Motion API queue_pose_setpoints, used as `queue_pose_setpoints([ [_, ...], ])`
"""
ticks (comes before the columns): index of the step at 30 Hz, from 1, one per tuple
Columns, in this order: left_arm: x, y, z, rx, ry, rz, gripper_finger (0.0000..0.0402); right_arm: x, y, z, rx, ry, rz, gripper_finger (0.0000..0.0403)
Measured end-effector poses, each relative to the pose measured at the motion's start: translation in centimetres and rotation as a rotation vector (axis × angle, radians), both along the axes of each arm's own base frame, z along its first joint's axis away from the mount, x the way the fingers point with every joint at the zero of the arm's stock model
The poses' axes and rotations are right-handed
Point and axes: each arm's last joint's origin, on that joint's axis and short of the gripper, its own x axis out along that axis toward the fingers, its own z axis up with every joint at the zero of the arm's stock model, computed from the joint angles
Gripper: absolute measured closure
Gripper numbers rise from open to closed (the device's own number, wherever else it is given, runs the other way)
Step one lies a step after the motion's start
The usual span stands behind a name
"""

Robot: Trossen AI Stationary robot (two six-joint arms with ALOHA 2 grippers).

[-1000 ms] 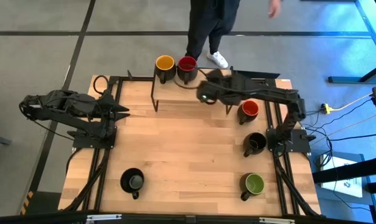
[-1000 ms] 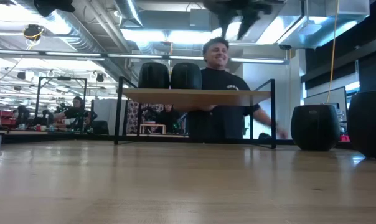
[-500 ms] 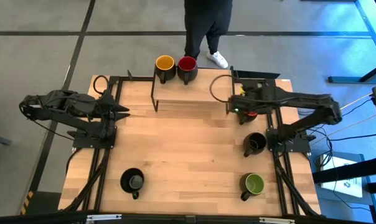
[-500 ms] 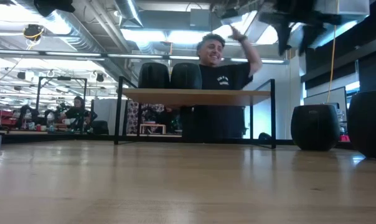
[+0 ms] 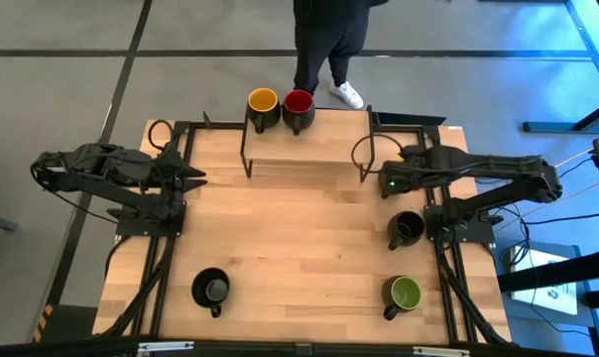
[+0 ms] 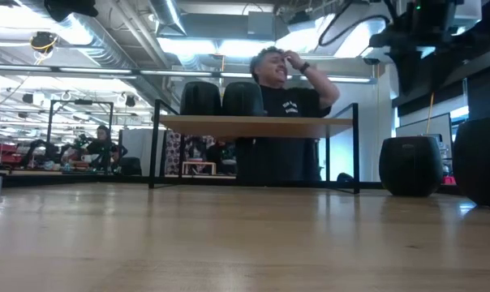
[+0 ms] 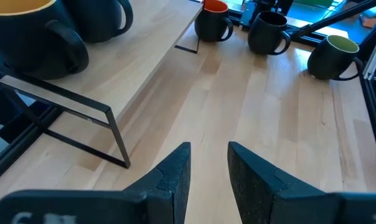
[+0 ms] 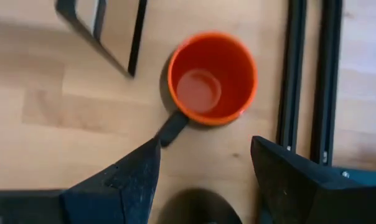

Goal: Place coffee mugs
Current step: Put the orange mug on the shelf

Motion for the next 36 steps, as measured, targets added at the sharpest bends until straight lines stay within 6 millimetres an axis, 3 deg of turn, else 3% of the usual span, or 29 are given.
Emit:
queue_pose_setpoints([
  [12,0.0,0.0,0.0,-0.002,0.0,0.001,0.0301,0.9,0.0,-3.1,0.033,-0.017,0.111,0.0164],
  [23,0.0,0.0,0.0,-0.006,-0.002,0.003,0.0301,2.1,0.0,-6.8,0.075,-0.133,-0.224,0.0164],
  [36,0.0,0.0,0.0,-0.007,-0.002,0.003,0.0301,3.8,-0.3,-9.3,0.013,-0.056,-0.358,0.0169],
])
